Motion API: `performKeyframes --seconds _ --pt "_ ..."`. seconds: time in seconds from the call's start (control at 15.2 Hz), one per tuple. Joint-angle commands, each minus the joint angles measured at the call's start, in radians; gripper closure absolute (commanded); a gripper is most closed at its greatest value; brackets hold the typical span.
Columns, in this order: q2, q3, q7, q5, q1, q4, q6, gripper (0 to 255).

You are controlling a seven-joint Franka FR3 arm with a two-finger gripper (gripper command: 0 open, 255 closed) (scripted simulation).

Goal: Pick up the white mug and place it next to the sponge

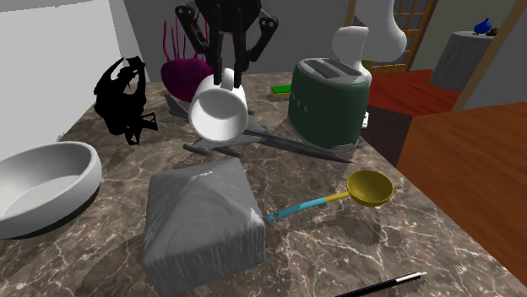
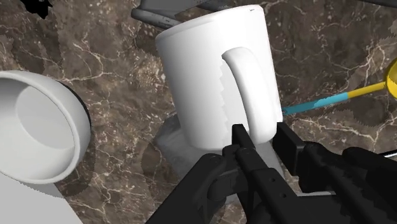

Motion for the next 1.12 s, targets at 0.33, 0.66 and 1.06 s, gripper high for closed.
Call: performKeyframes --seconds 0.33,0.66,1.06 --pt "0.042 -0.001 -0.011 0.004 -0.004 0.162 -0.119 255" --pt "-0.064 -0.006 -0.023 -0.001 -0.01 0.029 -0.091 255" --pt "-0.343 -0.024 -0.058 -0.021 -0.03 -0.36 0.023 255"
